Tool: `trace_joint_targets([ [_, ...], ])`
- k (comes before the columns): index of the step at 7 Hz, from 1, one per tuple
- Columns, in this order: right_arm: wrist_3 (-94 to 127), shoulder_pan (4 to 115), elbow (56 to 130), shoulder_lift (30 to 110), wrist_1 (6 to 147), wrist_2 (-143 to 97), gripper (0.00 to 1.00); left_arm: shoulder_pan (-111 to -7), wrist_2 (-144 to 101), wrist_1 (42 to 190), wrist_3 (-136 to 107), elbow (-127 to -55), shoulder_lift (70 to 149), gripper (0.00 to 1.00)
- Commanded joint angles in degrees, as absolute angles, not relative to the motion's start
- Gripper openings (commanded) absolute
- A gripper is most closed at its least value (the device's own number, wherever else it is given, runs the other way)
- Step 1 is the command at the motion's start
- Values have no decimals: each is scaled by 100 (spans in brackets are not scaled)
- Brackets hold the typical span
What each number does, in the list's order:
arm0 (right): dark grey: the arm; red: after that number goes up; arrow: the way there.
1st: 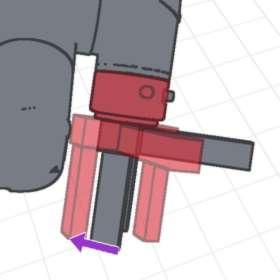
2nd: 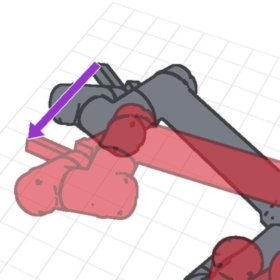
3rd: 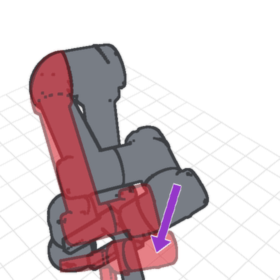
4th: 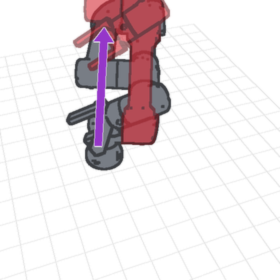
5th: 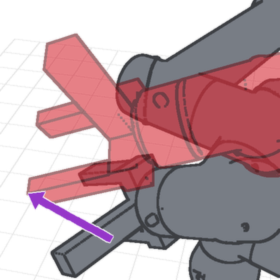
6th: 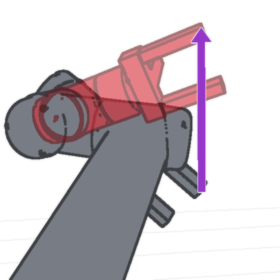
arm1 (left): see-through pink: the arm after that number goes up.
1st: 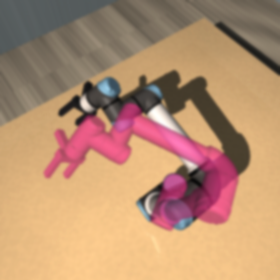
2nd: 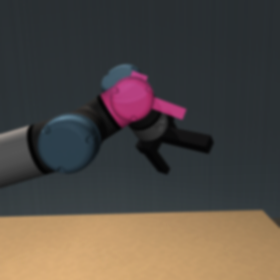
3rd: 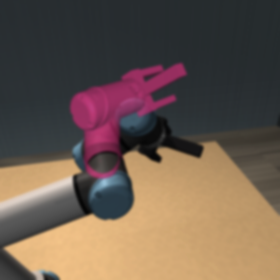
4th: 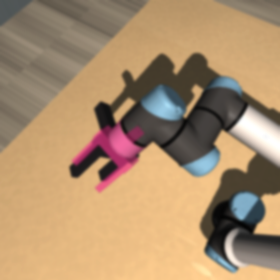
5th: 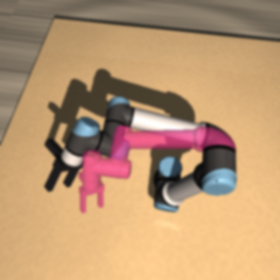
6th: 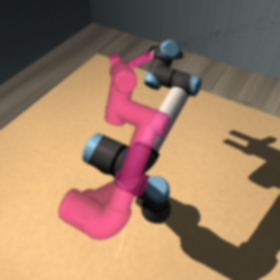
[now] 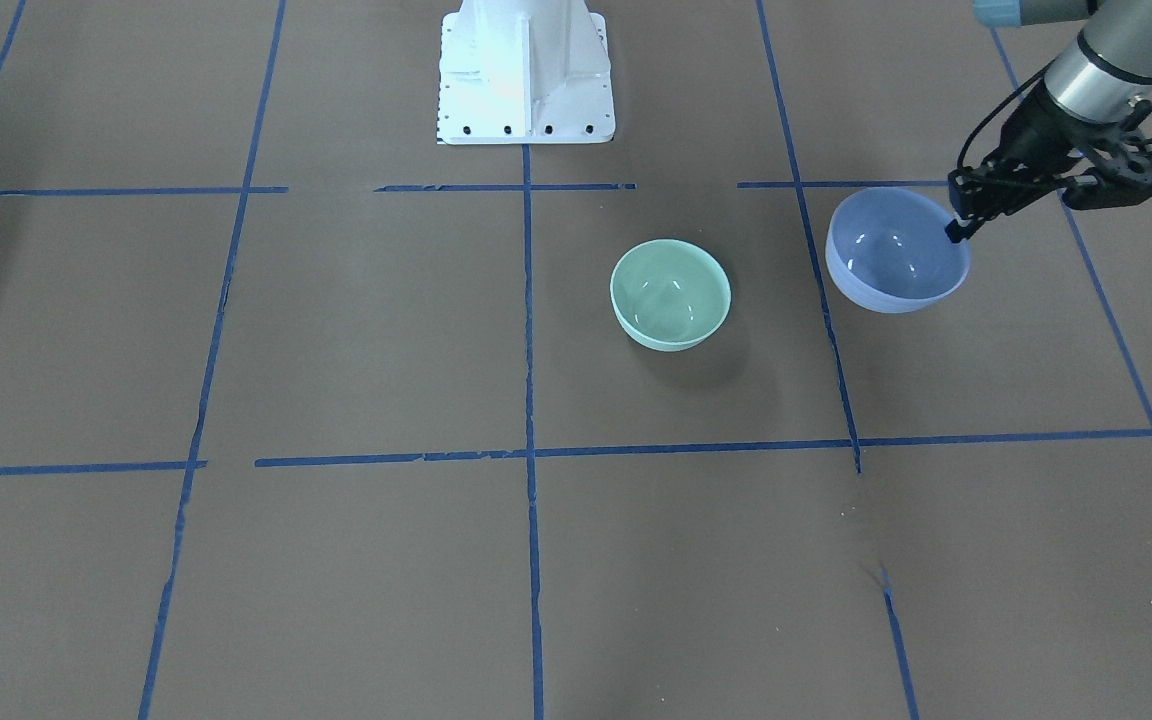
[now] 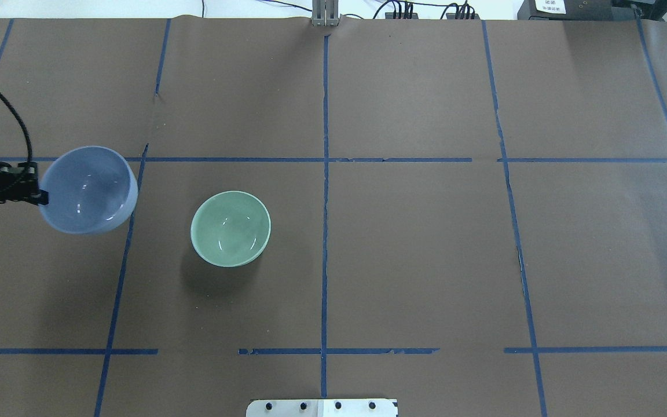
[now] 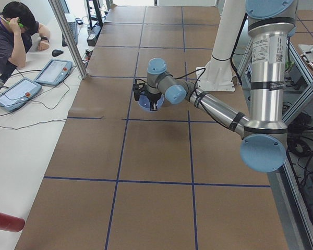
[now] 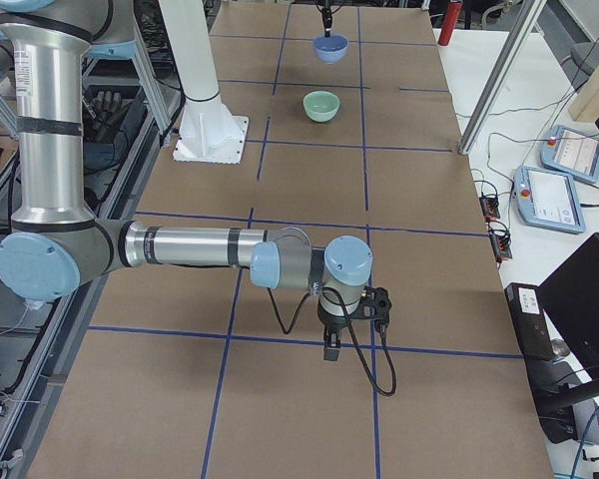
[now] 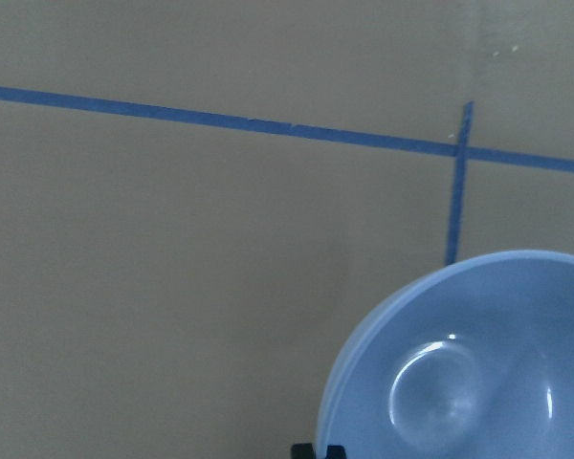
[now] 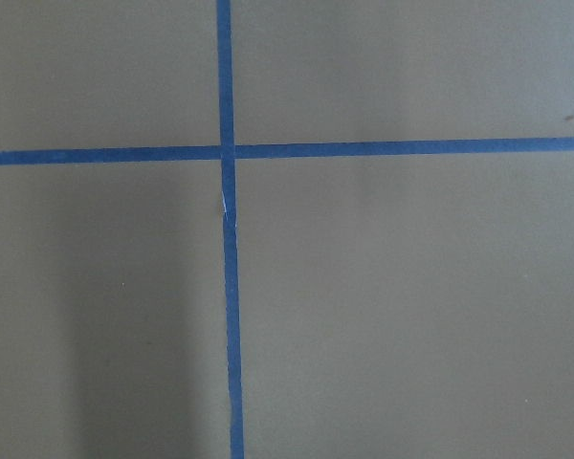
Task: Stack blue bowl on green bowl
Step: 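Lift the light blue bowl with the left gripper and carry it over the green bowl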
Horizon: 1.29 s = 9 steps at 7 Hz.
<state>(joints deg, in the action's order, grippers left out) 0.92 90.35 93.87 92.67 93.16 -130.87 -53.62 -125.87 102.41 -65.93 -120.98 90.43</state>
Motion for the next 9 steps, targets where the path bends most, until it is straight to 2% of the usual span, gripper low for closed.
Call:
trace_joint_targets([
  [1, 88, 9035, 9387, 9272, 9316, -13087, 100, -4251, -12377, 10178, -8097, -12068, 9832, 0],
  [4, 88, 9035, 9387, 9272, 9316, -13087, 100, -3692, -11691, 9967, -8779, -11314, 10730, 0],
  [9, 97, 9035, 9387, 9272, 9316, -13087, 100, -3472, -11575, 10019, -8815, -10995, 10775, 0],
])
